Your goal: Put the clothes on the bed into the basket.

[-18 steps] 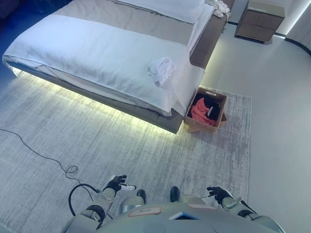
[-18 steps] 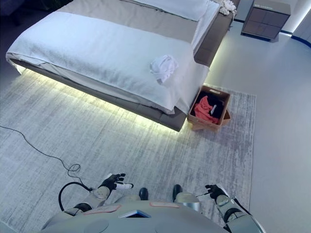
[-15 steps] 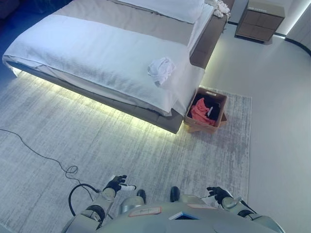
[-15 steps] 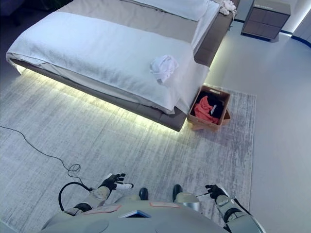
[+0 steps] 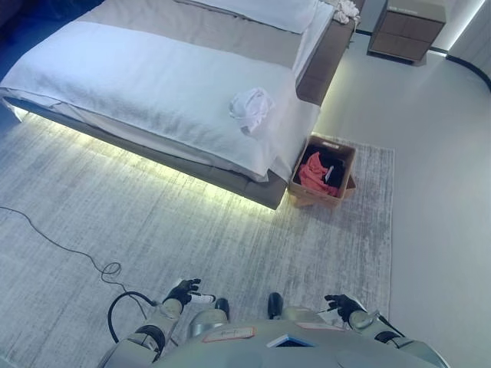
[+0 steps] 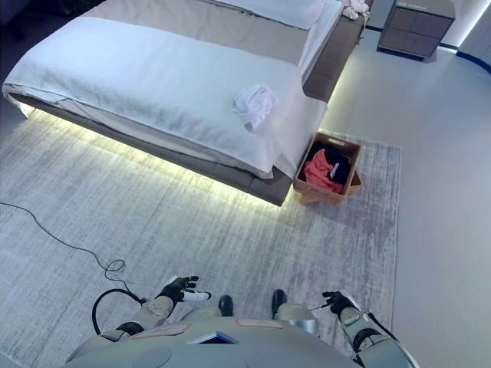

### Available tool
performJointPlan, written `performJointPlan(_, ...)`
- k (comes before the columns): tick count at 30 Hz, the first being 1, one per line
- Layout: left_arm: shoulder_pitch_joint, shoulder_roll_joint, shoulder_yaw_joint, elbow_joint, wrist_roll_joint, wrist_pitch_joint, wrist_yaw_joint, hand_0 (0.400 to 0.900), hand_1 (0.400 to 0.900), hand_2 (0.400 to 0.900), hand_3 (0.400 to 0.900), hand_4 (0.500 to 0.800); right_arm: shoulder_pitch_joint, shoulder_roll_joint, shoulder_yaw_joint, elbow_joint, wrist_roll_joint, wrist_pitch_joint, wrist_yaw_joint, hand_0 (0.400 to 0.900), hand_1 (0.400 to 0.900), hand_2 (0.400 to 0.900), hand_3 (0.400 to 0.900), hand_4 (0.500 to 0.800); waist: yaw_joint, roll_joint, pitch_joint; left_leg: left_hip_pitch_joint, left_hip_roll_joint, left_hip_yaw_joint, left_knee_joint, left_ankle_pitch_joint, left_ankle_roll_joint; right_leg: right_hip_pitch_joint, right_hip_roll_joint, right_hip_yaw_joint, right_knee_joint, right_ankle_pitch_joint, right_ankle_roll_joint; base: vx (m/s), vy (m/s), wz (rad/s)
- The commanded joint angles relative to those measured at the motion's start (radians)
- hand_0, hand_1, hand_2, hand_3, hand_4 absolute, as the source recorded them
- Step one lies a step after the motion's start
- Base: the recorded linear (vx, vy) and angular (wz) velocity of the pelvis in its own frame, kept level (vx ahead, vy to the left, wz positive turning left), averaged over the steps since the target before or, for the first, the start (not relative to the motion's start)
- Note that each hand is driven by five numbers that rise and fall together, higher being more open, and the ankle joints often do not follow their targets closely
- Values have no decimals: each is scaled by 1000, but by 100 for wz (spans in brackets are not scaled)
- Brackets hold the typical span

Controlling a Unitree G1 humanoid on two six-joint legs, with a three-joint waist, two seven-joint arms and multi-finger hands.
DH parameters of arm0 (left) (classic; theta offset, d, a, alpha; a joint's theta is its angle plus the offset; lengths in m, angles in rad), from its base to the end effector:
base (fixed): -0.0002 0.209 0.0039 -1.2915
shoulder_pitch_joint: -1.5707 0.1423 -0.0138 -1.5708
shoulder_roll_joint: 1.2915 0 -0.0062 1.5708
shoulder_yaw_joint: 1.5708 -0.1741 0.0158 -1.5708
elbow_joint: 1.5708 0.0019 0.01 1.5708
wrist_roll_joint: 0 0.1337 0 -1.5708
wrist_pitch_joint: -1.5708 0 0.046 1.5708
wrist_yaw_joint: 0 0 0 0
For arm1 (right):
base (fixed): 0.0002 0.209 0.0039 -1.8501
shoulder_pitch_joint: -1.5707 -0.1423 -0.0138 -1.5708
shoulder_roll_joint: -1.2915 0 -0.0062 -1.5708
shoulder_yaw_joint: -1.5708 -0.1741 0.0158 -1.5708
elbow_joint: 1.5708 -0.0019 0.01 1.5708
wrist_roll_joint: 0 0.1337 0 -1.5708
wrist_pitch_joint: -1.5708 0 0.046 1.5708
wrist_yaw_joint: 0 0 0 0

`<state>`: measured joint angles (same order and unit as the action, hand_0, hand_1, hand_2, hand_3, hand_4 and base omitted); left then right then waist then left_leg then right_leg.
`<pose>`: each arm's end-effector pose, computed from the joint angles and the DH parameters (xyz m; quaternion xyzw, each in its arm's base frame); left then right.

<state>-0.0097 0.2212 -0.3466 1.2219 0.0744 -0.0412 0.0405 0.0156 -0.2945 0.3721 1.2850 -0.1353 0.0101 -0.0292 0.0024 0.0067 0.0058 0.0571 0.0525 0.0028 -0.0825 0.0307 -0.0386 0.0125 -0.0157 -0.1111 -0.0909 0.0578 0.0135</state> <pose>0.0734 0.2008 -0.1052 0.2270 0.5492 -0.0878 0.7995 0.0515 -0.2303 -0.1038 -0.2834 0.6046 0.0892 0.7390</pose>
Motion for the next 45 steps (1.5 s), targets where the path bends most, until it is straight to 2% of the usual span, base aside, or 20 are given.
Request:
performJointPlan(1, -74, 39, 17, 32, 8, -34, 23, 900, 900, 900, 900, 800, -46, -34, 35, 0, -33, -20, -12, 900, 900, 900, 900, 800, -24, -35, 29, -35, -22, -1, -5, -21, 5, 43, 4, 29, 4, -74, 43, 47, -117, -6)
performJointPlan(3, -79, 44, 23, 31, 3, -32, 30, 900, 900, 900, 900, 800, -48, -36, 34, 2, -27, -22, -15, 900, 900, 900, 900, 800, -20, -42, 40, -39, -11, 0, 27, -18, 1, 46, 11, 37, 8, -77, 33, 29, -150, -3)
performJointPlan(5, -85, 45, 30, 25, -4, -32, 36, 900, 900, 900, 900, 800, -52, -42, 30, 2, -18, -26, -20, 900, 900, 900, 900, 800, -15, -59, 68, -130, -19, 2, 219, -55, -10, 48, 11, 44, 15, -80, 17, -42, -157, 3)
performJointPlan(7, -99, 43, 31, 21, -9, -32, 41, 900, 900, 900, 900, 800, -57, -52, 25, 2, -14, -28, -25, 900, 900, 900, 900, 800, -2, -66, 108, -225, -39, -25, 400, -36, -12, 61, 13, 43, 9, -70, 4, -52, -124, 2)
performJointPlan(9, -105, 39, 33, 21, -19, -30, 45, 900, 900, 900, 900, 800, -61, -63, 21, 7, -15, -25, -29, 900, 900, 900, 900, 800, 0, -63, 127, -290, -45, -27, 490, -5, -5, 70, 18, 32, 4, -74, -2, 34, -70, 7)
performJointPlan(12, -107, 36, 34, 22, -31, -32, 47, 900, 900, 900, 900, 800, -67, -72, 17, 19, -14, -19, -28, 900, 900, 900, 900, 800, -4, -48, 120, -344, -51, 3, 381, -4, -1, 69, 10, 16, 4, -94, 4, 140, 35, 8)
performJointPlan(16, -95, 30, 31, 35, -19, -31, 50, 900, 900, 900, 900, 800, -72, -85, 11, 22, -17, -17, -30, 900, 900, 900, 900, 800, 10, -5, 97, -328, -51, 28, 26, 94, -8, 79, 24, 29, 4, -121, 23, 252, 159, -24)
performJointPlan(18, -96, 30, 36, 44, -20, -31, 52, 900, 900, 900, 900, 800, -75, -88, 8, 26, -22, -19, -29, 900, 900, 900, 900, 800, 15, 6, 93, -359, -54, 12, -5, 121, -27, 94, 25, 34, 4, -140, 31, 302, 187, -28)
performJointPlan(20, -77, 26, 49, 56, -21, -29, 46, 900, 900, 900, 900, 800, -64, -81, 5, 33, -33, -13, -23, 900, 900, 900, 900, 800, 12, 11, 68, -319, -53, 26, -5, 140, -8, 118, 12, 41, 4, -158, 46, 395, 254, -21)
performJointPlan(22, -73, 30, 56, 69, -19, -29, 43, 900, 900, 900, 900, 800, -59, -74, 1, 36, -45, -13, -17, 900, 900, 900, 900, 800, 16, -6, 39, -296, -85, 26, -1, 130, 14, 149, -35, 48, 10, -169, 65, 470, 300, -20)
performJointPlan(25, -76, 50, 60, 72, -1, -28, 35, 900, 900, 900, 900, 800, -56, -55, 6, 28, -58, -12, -5, 900, 900, 900, 900, 800, 22, -29, 26, -235, -119, 35, 17, 75, 55, 75, -87, 61, 263, -157, 87, 388, 272, -6)
performJointPlan(28, -107, 69, 42, 56, 5, -20, 29, 900, 900, 900, 900, 800, -90, -53, 25, -27, -56, -14, -9, 900, 900, 900, 900, 800, 3, -25, 64, -150, -151, 22, -5, 51, 96, -89, -111, 62, 627, 28, 88, 179, 276, 3)
performJointPlan(30, -116, 82, 44, 44, 4, -15, 34, 900, 900, 900, 900, 800, -99, -47, 29, -63, -54, -15, -17, 900, 900, 900, 900, 800, -3, -9, 84, -113, -157, 24, -5, 19, 112, -164, -152, -9, 775, 44, 78, 172, 265, -8)
performJointPlan(31, -116, 82, 44, 44, 4, -15, 34, 900, 900, 900, 900, 800, -99, -47, 29, -64, -54, -15, -17, 900, 900, 900, 900, 800, -4, -12, 85, -112, -160, 24, -5, 19, 113, -165, -155, -8, 780, 41, 79, 244, 189, -15)
performJointPlan(32, -126, 97, 54, 38, -3, -15, 44, 900, 900, 900, 900, 800, -104, -44, 34, -102, -57, -17, -27, 900, 900, 900, 900, 800, -11, -11, 96, -88, -151, 30, -5, -4, 111, -206, -189, -73, 757, 21, 79, 266, 103, -3)
performJointPlan(35, -145, 101, 55, 51, -8, -15, 54, 900, 900, 900, 900, 800, -95, -36, 24, -81, -42, -15, -36, 900, 900, 900, 900, 800, -16, -8, 128, -58, -135, 17, -5, -19, 101, -240, -186, -125, 614, -16, 72, 249, 28, 13)
performJointPlan(37, -147, 95, 51, 56, -10, -19, 56, 900, 900, 900, 900, 800, -92, -39, 17, -66, -41, -11, -43, 900, 900, 900, 900, 800, -21, -5, 140, -50, -127, 7, -5, -34, 87, -265, -173, -113, 439, -1, 84, 228, -93, 25)
performJointPlan(40, -143, 81, 54, 68, -17, -23, 48, 900, 900, 900, 900, 800, -84, -31, 2, -49, -33, -3, -45, 900, 900, 900, 900, 800, -31, -28, 151, -30, -122, -2, -5, -63, 63, -291, -148, -68, 143, 108, 131, 266, -160, 25)
performJointPlan(43, -135, 65, 47, 69, -2, -29, 41, 900, 900, 900, 900, 800, -75, -22, -6, -36, -37, 3, -43, 900, 900, 900, 900, 800, -38, -43, 149, -11, -107, 2, -5, -91, 42, -306, -153, -105, 15, 169, 165, 312, -203, 23)
performJointPlan(45, -130, 56, 38, 64, 8, -31, 36, 900, 900, 900, 900, 800, -65, -22, -12, -25, -33, 4, -41, 900, 900, 900, 900, 800, -44, -48, 141, 5, -98, -8, -5, -112, 29, -279, -143, -94, 4, 166, 158, 363, -272, 42)
